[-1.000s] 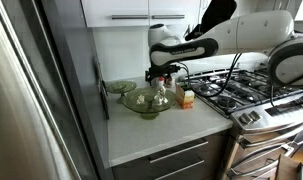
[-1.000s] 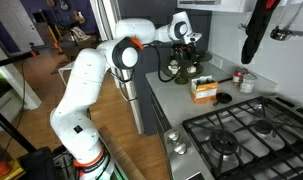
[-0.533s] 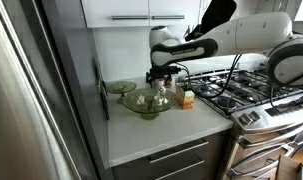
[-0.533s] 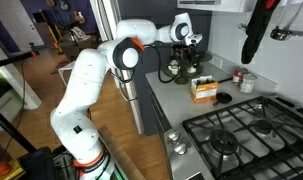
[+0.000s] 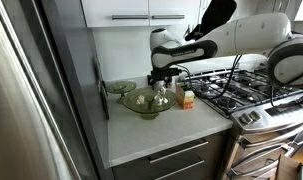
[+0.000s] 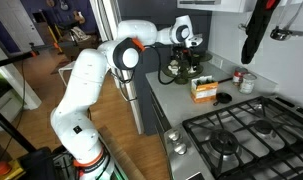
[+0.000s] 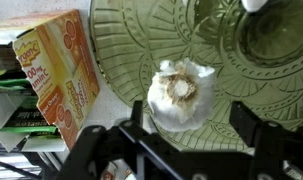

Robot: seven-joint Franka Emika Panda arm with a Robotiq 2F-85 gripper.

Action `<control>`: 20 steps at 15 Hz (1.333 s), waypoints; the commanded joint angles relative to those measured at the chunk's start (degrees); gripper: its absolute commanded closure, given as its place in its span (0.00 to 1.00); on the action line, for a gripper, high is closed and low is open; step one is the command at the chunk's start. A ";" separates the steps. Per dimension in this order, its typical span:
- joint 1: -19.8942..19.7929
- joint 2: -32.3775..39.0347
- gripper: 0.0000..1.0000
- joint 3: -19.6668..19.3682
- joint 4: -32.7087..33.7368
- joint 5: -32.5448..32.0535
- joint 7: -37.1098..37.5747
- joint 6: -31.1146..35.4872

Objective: Swap the bulbs of garlic on the holder

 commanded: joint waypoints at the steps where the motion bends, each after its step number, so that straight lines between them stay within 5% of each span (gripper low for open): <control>1: -0.60 -0.88 0.43 0.46 -1.40 1.51 -1.40 -1.02; 5: -0.62 -0.91 0.62 0.36 -1.52 1.44 -1.57 -1.06; 15: -0.88 -6.32 0.63 1.17 -3.53 1.91 -3.86 0.43; 20: -2.16 -9.78 0.63 4.30 -6.18 7.50 -11.32 0.16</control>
